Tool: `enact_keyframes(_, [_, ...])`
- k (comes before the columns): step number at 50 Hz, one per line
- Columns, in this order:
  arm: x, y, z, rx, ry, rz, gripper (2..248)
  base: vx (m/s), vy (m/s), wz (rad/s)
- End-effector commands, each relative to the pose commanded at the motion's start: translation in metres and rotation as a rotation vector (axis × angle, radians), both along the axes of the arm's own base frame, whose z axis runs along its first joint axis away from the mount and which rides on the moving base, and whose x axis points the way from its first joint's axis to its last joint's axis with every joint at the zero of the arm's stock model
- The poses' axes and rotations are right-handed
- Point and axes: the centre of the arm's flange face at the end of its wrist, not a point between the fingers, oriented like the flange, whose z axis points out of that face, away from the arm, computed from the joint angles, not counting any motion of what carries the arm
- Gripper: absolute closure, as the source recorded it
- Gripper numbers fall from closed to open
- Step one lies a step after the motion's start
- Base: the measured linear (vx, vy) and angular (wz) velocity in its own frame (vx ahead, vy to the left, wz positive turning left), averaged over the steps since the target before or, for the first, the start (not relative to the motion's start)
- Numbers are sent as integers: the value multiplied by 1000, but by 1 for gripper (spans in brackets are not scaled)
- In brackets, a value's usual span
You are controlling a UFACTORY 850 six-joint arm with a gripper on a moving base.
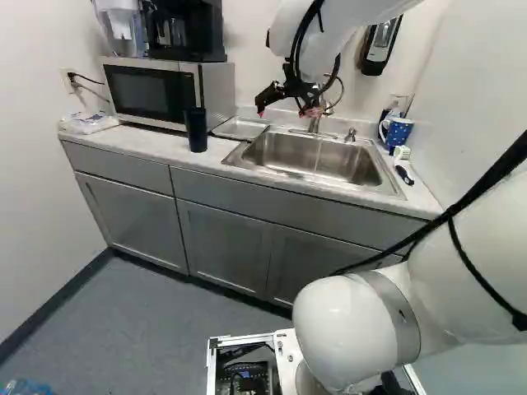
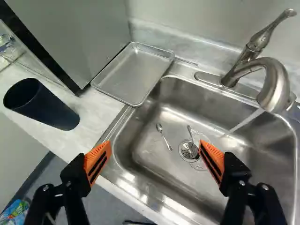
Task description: Rinse the cup and place it in the tray
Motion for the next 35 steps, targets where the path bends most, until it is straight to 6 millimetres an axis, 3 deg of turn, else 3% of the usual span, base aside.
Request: enact_keyframes(35, [9, 55, 1, -1, 6, 125, 3, 0, 0, 0])
